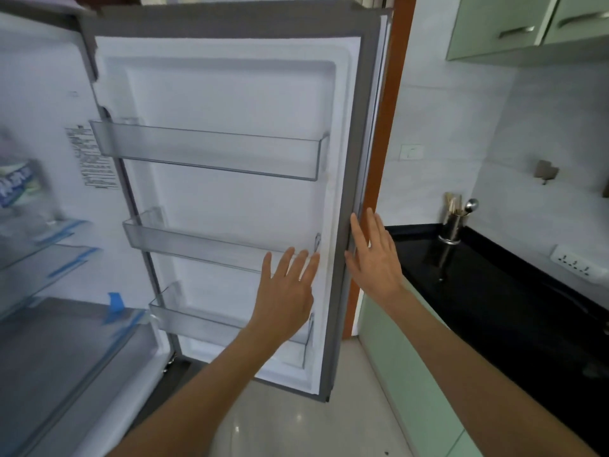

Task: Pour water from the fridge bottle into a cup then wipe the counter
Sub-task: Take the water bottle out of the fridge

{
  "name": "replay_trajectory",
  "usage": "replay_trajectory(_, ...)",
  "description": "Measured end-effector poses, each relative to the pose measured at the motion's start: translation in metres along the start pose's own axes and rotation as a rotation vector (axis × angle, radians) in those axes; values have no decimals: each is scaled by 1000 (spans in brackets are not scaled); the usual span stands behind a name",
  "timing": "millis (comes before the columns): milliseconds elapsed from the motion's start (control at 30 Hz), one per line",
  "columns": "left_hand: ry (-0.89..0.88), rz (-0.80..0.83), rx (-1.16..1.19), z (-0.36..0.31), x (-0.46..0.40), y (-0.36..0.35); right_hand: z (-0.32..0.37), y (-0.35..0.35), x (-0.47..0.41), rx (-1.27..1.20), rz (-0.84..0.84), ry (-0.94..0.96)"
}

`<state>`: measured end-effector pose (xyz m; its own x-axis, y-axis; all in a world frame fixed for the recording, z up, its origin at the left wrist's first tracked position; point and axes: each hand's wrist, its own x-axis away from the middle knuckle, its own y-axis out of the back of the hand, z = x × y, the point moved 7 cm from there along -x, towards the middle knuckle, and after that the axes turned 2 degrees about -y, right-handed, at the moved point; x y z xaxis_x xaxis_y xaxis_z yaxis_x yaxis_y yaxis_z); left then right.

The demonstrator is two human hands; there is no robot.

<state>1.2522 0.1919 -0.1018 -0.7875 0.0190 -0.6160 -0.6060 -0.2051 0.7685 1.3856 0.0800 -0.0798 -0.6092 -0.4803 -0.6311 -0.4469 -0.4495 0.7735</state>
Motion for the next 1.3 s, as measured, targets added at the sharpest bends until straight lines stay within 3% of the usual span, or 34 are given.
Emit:
replay_trajectory(333,160,48,-75,5,23,-10,3,-16,46,-139,7,169)
replay_trajectory(633,513,368,-214,60,164,-18,87,-63,107,-392,133,397)
replay_trajectory(967,823,313,-270,145,257,34,237,-94,84,-597,177,641)
replay_trajectory(1300,890,202,-419,285,266,82,390,-100,-7,-741,137,764)
